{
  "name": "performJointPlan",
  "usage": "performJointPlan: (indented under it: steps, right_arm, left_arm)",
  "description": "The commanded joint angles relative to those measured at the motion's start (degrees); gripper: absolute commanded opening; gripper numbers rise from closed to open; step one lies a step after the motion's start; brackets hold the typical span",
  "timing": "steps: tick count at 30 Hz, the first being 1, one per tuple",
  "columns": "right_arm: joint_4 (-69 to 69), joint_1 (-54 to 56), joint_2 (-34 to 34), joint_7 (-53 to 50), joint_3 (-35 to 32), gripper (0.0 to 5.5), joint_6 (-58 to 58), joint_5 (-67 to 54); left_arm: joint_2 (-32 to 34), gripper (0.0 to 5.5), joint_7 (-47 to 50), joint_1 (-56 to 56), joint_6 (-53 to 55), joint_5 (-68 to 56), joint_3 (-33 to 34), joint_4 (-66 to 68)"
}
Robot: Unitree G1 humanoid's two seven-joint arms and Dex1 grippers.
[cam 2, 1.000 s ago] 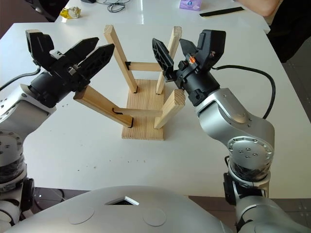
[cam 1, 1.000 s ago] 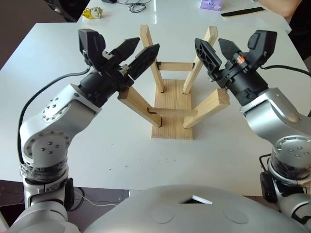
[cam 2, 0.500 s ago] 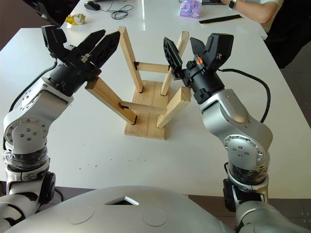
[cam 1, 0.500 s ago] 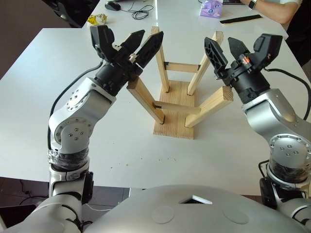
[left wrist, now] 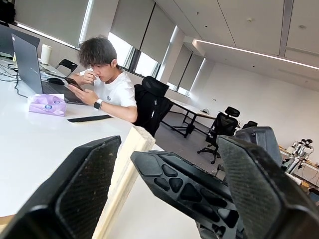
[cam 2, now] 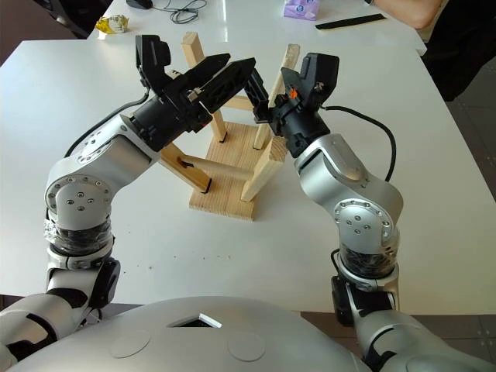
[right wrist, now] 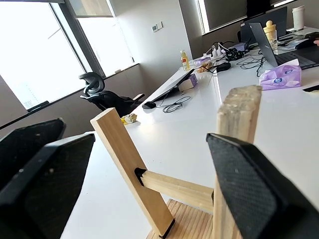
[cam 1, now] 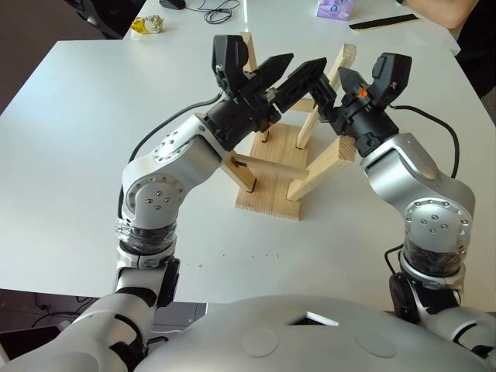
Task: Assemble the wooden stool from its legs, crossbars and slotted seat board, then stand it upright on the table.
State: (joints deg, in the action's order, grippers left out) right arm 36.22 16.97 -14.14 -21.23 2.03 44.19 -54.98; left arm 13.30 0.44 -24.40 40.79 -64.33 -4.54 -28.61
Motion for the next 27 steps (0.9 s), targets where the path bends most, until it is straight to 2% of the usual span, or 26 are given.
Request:
performJointPlan:
  steps: [1, 7, 11, 13, 15, 18, 20, 23, 27]
  right_arm:
    - [0.0, -1.0, 0.2, -0.2, -1.8, 4.13, 1.4, 1.4]
    - [1.4, -1.6, -1.7, -0.1, -9.3, 4.13, 0.8, 1.9]
    - [4.4, -7.0, -7.8, 2.8, -17.4, 4.13, 2.5, 0.2]
    - [6.3, -14.5, -13.4, 8.2, -22.2, 4.13, 4.4, -0.6]
    - [8.9, -25.2, -20.4, 18.4, -27.0, 4.13, 5.3, 0.4]
    - [12.7, -39.2, -28.3, 34.6, -31.6, 4.13, 4.2, 2.6]
    - [15.1, -46.8, -30.9, 43.8, -33.4, 4.13, 1.9, 4.2]
    - [17.2, -52.7, -33.9, 51.6, -31.2, 4.13, -2.3, 10.4]
    - [17.3, -46.9, -36.3, 53.9, -21.5, 4.13, -5.2, 16.0]
  left_arm:
    - [-0.3, 3.59, 1.3, -2.1, 0.9, -0.3, 2.3, -0.4]
    - [1.6, 3.59, 3.3, -10.1, 1.0, -5.7, 9.2, -1.5]
    - [10.7, 3.59, 0.0, -15.1, 2.7, -7.9, 16.2, 0.3]
    - [18.7, 3.59, -6.1, -14.9, 4.2, -6.3, 19.6, 3.3]
    - [27.6, 3.59, -14.0, -12.8, 4.7, -1.8, 22.1, 7.8]
    - [38.3, 3.59, -27.6, -6.6, 2.6, 6.5, 23.1, 14.3]
    - [44.1, 3.59, -40.3, 1.2, -2.1, 12.8, 21.8, 17.3]
    - [48.7, 3.59, -57.8, 10.7, -8.7, 18.5, 19.2, 20.7]
    - [47.2, 3.59, -66.5, 15.0, -16.5, 25.4, 12.5, 20.2]
